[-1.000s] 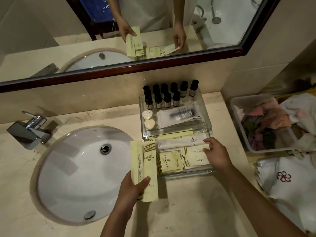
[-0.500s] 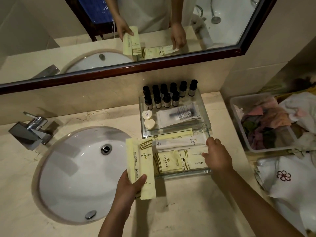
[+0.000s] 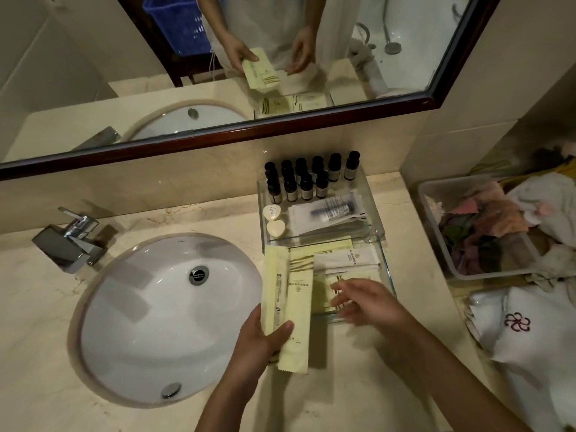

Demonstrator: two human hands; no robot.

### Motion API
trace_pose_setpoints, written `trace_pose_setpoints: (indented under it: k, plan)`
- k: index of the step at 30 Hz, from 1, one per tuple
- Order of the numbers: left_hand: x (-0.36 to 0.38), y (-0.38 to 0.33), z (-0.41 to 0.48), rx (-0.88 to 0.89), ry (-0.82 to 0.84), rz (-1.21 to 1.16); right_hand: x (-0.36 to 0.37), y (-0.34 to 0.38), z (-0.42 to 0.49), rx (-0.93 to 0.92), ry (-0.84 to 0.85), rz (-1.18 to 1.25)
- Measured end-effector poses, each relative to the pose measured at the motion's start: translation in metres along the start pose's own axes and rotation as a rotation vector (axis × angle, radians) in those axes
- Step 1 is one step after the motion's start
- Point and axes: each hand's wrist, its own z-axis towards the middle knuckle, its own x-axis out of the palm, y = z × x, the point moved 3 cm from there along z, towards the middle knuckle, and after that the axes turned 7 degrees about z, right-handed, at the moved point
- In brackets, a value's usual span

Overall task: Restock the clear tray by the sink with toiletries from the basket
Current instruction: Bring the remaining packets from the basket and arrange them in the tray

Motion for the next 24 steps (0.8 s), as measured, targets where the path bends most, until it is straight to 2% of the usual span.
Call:
trace_pose_setpoints:
  k: [2, 3, 7, 9, 12, 16, 19, 24]
  plan:
    - [0.016, -0.001, -0.003, -0.005, 0.059, 0.021, 0.016, -0.004, -0.01, 0.077, 0.115, 0.108]
    - [0.024, 0.001, -0.004, -0.018, 0.072, 0.04, 0.021, -0.008, -0.013, 0.078, 0.113, 0.109]
    - [0.051, 0.013, -0.005, -0.064, 0.09, 0.071, 0.015, -0.027, -0.015, 0.099, -0.085, 0.118]
    - [0.053, 0.016, -0.003, -0.068, 0.082, 0.068, 0.007, -0.034, -0.01, 0.144, -0.183, 0.223]
    - [0.044, 0.015, 0.007, -0.078, 0.02, 0.092, -0.004, -0.035, 0.005, 0.209, -0.309, 0.444]
    - [0.02, 0.001, 0.03, -0.021, -0.132, 0.066, -0.003, -0.021, 0.034, 0.257, -0.362, 0.658]
    - [0.001, -0.012, 0.043, 0.03, -0.25, 0.028, 0.005, -0.006, 0.053, 0.238, -0.391, 0.673]
    - [-0.019, -0.026, 0.05, 0.055, -0.335, -0.06, 0.022, 0.01, 0.078, 0.231, -0.426, 0.623]
